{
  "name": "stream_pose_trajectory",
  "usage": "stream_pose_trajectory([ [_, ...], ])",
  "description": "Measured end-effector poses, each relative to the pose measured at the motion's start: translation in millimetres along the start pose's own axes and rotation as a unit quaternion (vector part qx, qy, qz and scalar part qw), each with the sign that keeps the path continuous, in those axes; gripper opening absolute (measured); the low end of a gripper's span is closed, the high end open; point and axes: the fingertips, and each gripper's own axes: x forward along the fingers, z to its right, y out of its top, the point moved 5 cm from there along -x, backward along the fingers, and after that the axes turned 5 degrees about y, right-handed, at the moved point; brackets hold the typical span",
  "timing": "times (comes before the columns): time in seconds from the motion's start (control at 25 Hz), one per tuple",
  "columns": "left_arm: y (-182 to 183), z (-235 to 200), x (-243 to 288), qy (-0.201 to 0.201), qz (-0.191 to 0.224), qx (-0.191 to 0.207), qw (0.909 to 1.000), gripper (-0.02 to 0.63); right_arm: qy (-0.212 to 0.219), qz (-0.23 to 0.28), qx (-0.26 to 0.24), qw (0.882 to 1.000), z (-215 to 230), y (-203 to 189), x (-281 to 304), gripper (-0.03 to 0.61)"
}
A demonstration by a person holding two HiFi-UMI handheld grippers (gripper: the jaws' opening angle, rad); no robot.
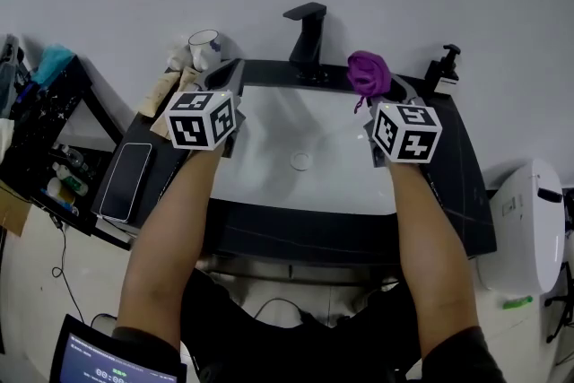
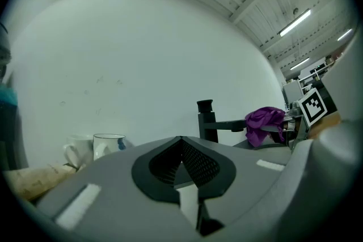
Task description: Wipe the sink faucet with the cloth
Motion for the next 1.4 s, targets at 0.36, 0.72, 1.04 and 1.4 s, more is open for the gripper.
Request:
stream_pose_trajectory([
  [0.36,-3.6,-15.3,-5.4,0.029,-0.003,-0.033,0.999,0.017,-0.014,-0.014,0.002,1.0,0.4,-3.6,0.9,0.061],
  [0.72,0.1,-3.4,-4.1,0.011,0.0,-0.003,0.9999,0.017,-0.019,-0.007,0.001,1.0,-0.1,1.2,-0.2,0.061],
  [1.04,0.6,-1.6,-4.0,0.009,0.001,-0.004,0.9999,0.017,-0.019,-0.009,-0.016,1.0,-3.8,1.8,-1.1,0.061],
  [1.4,0.3,-1.9,-4.1,0.01,-0.002,-0.003,0.9999,0.017,-0.01,-0.005,-0.035,0.999,-14.2,6.6,-1.0,0.061],
])
